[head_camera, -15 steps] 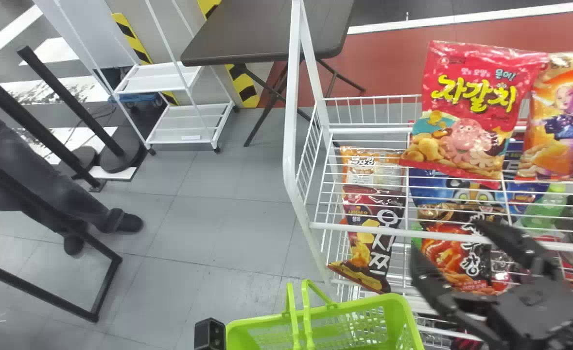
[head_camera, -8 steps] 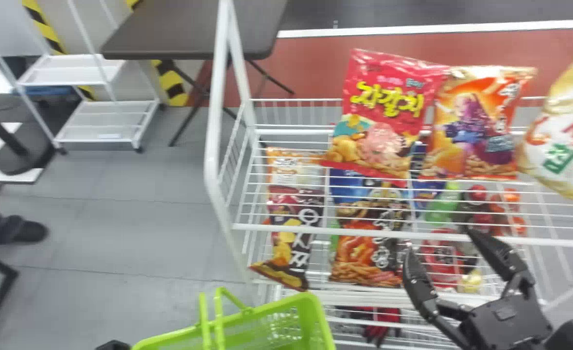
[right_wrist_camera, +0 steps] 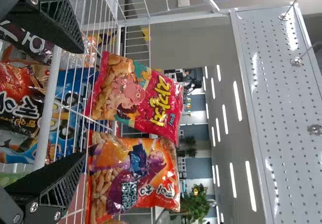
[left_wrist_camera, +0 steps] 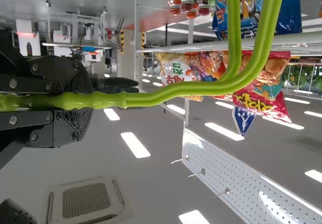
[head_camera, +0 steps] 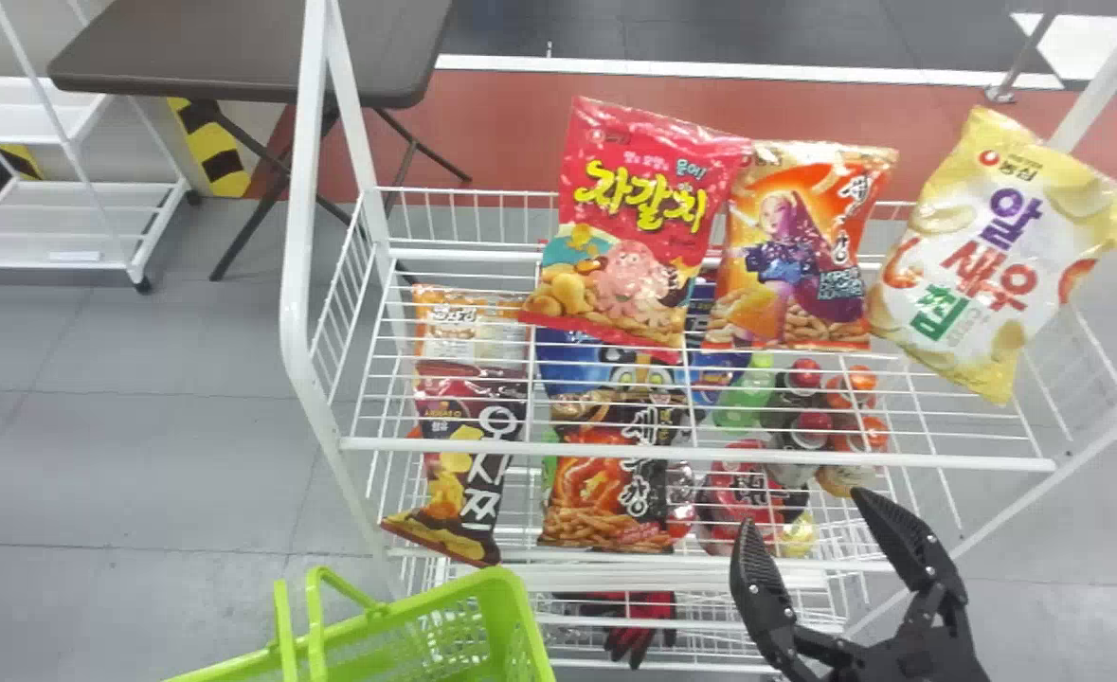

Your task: Hold basket handle with left hand then pick Gkobukchip with right hand and place into basket

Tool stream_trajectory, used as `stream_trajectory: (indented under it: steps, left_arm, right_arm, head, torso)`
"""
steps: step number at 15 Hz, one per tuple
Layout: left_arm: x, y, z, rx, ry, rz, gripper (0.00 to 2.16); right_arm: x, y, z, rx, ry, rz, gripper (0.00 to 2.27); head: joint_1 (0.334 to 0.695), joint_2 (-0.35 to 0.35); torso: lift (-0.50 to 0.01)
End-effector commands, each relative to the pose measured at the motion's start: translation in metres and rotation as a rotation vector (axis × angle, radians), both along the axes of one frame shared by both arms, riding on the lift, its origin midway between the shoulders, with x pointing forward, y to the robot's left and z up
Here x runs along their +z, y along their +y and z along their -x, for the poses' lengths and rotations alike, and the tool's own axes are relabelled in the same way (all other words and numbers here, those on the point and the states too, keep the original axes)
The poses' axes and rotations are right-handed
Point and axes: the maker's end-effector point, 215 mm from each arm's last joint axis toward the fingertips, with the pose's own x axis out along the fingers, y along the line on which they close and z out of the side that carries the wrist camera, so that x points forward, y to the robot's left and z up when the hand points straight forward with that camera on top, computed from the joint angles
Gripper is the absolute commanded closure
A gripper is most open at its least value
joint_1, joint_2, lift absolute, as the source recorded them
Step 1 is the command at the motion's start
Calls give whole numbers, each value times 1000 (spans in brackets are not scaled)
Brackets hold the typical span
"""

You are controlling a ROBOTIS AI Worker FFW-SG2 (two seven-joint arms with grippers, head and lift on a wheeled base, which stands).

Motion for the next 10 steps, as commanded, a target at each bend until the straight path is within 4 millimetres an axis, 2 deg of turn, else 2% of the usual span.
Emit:
stream_trajectory:
  steps: [1, 10]
  left_arm:
    - [0, 0, 0, -1, 1, 1, 2152]
    - [-3, 0, 2, 0, 8, -1, 2152]
  right_arm:
    - [-2, -5, 2, -15, -3, 0, 80]
    - [-3, -8, 4, -23, -4, 0, 80]
  head:
    - [695, -49]
    - [695, -70]
  torso:
    - [0]
    - [0]
